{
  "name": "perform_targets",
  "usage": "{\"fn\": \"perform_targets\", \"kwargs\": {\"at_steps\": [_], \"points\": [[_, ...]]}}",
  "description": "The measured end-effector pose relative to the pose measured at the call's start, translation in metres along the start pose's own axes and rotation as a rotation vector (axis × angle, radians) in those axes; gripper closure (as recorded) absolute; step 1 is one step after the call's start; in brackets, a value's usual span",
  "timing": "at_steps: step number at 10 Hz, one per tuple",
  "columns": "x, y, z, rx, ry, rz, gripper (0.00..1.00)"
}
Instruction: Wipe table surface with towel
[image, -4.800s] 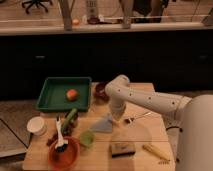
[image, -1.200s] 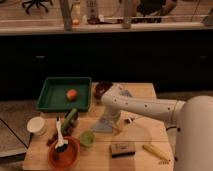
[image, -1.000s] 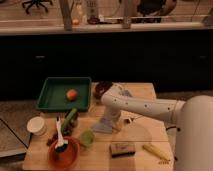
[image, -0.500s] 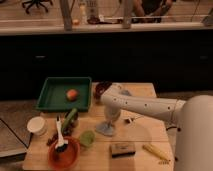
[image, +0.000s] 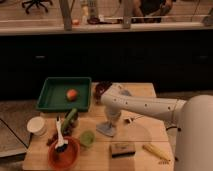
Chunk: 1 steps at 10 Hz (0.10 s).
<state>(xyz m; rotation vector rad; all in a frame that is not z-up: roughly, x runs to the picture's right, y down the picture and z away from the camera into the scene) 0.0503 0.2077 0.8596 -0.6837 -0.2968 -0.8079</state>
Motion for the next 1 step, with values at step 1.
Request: {"fn": "perform_targets", "kwargs": {"at_steps": [1], "points": [[0.0004, 0.0, 0.0, 0.0, 0.002, 0.0, 1.0]]}}
